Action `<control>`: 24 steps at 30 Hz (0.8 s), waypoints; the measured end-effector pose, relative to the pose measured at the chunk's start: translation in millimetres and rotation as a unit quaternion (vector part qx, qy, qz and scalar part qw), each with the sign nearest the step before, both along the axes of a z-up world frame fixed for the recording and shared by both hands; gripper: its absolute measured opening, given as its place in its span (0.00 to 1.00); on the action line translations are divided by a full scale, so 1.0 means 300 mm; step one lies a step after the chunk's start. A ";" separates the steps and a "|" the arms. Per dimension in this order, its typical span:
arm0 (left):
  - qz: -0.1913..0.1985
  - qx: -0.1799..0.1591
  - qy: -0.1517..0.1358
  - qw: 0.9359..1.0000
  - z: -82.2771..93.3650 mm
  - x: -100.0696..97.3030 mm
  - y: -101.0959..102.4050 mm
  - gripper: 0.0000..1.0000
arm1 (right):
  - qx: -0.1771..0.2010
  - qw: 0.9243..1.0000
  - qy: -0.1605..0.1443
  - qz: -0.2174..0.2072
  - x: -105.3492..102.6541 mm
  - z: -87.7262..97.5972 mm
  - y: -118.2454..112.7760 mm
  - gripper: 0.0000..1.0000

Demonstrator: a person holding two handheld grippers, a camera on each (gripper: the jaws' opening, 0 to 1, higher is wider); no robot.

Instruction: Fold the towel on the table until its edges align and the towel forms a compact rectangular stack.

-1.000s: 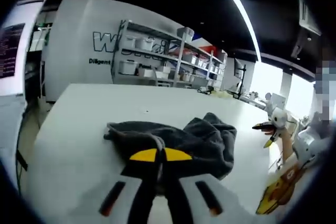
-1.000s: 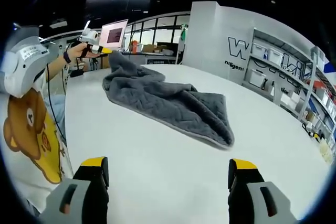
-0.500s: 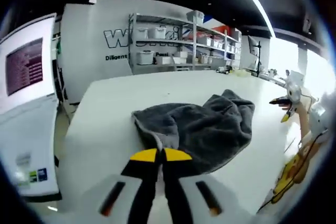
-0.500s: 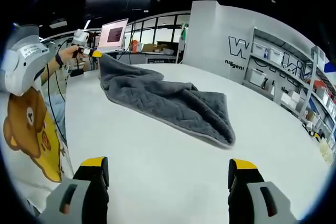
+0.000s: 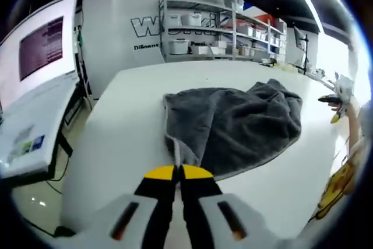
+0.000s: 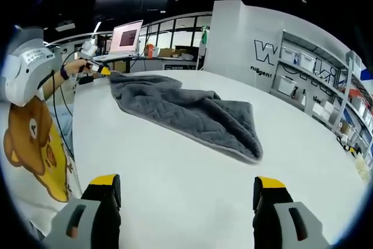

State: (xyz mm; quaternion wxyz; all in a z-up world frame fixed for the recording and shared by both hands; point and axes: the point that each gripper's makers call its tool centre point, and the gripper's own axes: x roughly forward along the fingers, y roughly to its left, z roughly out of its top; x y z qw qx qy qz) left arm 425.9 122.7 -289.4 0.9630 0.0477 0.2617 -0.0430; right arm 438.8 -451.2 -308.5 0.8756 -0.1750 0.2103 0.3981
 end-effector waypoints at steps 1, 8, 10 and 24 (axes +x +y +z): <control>0.004 0.010 0.002 1.000 -0.008 -0.001 0.006 0.04 | 0.000 1.000 0.000 -0.001 0.000 0.000 -0.001 0.99; 0.019 0.057 0.015 0.998 -0.038 -0.003 0.036 0.04 | 0.001 1.000 0.001 -0.003 -0.003 -0.005 -0.003 0.99; 0.023 0.068 0.018 0.997 -0.041 -0.003 0.048 0.04 | 0.001 1.000 0.002 -0.002 -0.004 -0.006 -0.004 0.99; 0.035 0.198 0.059 0.978 -0.066 0.005 0.121 0.04 | 0.000 1.000 0.003 -0.004 -0.003 -0.008 -0.013 0.99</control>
